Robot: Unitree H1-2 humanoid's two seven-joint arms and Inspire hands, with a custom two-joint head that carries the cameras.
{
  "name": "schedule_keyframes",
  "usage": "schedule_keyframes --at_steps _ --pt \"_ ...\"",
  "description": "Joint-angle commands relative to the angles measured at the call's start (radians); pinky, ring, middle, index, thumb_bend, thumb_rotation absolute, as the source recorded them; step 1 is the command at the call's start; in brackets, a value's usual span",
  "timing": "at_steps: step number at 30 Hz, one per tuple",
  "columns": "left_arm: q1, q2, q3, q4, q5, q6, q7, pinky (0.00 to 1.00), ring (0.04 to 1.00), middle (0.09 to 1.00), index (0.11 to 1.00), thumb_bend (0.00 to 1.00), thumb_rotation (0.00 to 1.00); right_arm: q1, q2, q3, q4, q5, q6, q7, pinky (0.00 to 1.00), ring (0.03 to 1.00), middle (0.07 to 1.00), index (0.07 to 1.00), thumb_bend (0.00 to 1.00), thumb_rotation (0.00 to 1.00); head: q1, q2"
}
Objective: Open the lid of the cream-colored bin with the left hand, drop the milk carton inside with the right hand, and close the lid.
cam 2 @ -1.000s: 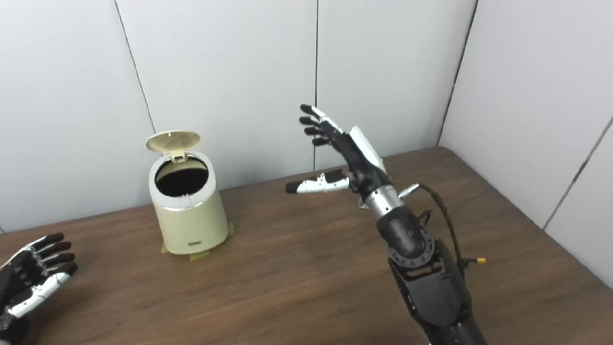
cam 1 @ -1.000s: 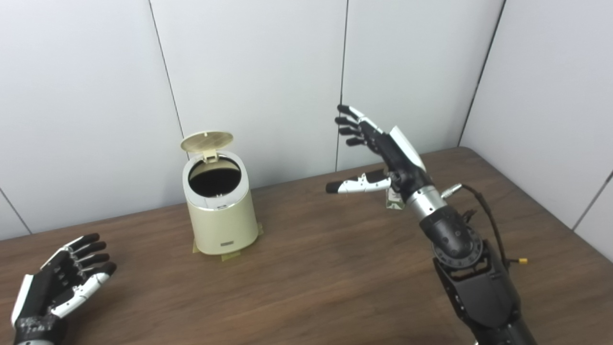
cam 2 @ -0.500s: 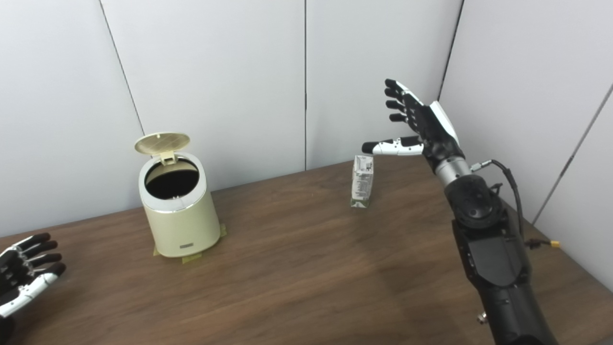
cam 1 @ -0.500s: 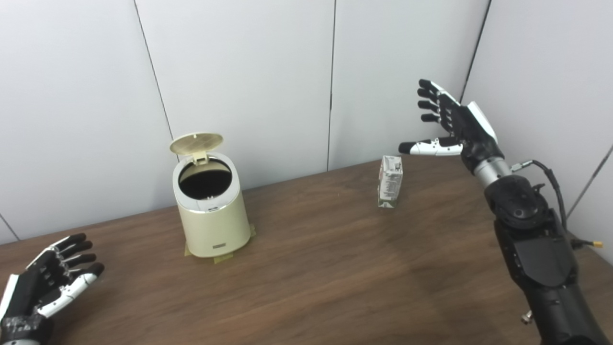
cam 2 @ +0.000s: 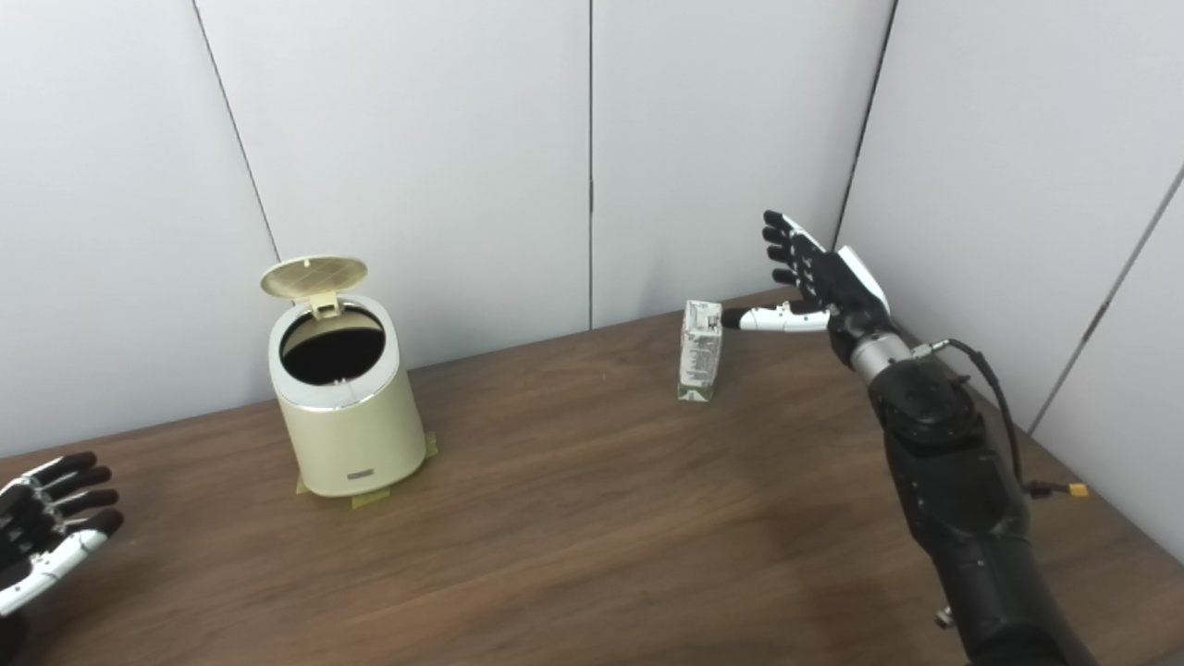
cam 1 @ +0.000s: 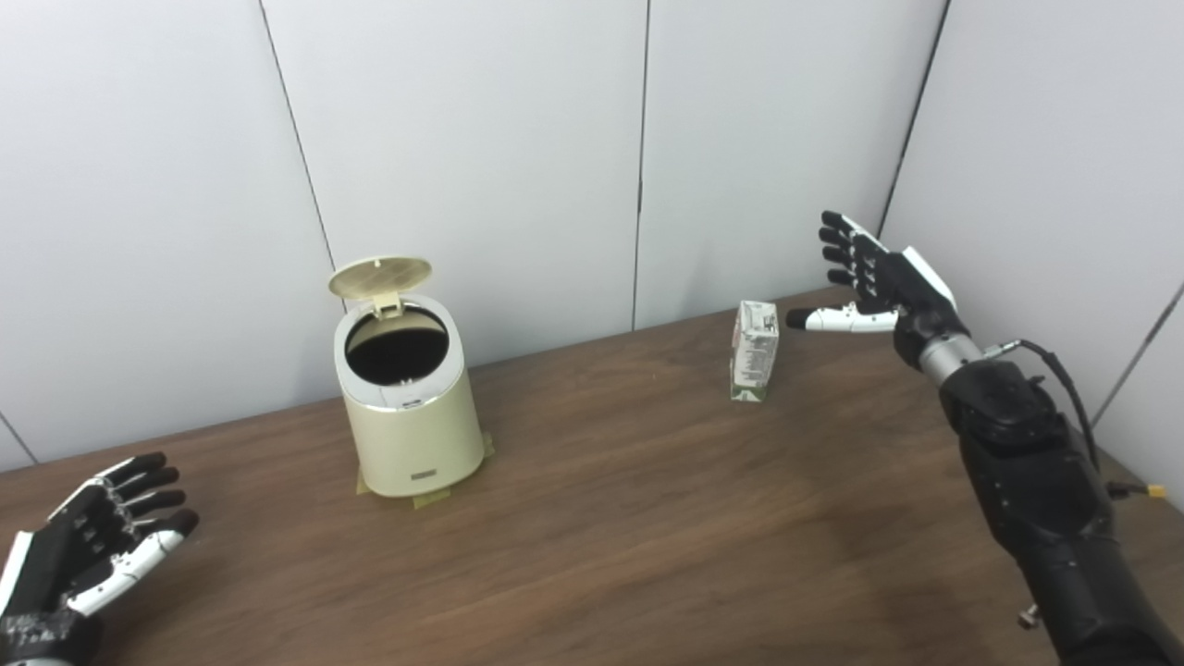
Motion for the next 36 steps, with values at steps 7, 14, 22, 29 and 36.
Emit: schedule_keyframes --at_steps 7,14,22,29,36 --pt "0.007 0.009 -0.002 -0.044 -0.003 0.004 0.001 0.57 0.681 0.739 0.741 0.71 0.11 -0.089 -0.056 0.051 0.076 -0.007 -0.078 0.033 0.88 0.922 0.943 0.929 0.82 0.08 0.002 0.007" --pt "0.017 0.011 -0.011 -0.069 0.010 0.013 0.001 0.59 0.692 0.747 0.743 0.70 0.15 -0.109 -0.040 0.086 0.087 -0.032 -0.051 0.023 0.87 0.895 0.903 0.917 0.88 0.12 0.009 0.010" --pt "0.033 0.003 -0.010 -0.094 -0.010 0.042 -0.010 0.55 0.696 0.751 0.745 0.71 0.12 -0.136 0.000 0.096 0.147 -0.039 -0.091 -0.006 0.85 0.895 0.899 0.897 0.85 0.10 0.019 0.014" --pt "0.050 -0.010 -0.013 -0.138 0.018 0.082 0.025 0.52 0.665 0.736 0.745 0.66 0.07 -0.160 0.005 0.137 0.175 -0.096 -0.108 -0.043 0.87 0.889 0.878 0.883 0.80 0.11 0.022 0.019" --pt "0.058 -0.009 -0.009 -0.151 0.028 0.099 0.033 0.55 0.689 0.752 0.757 0.66 0.07 -0.181 0.007 0.152 0.225 -0.124 -0.120 -0.069 0.84 0.859 0.863 0.870 0.81 0.12 0.028 0.025"
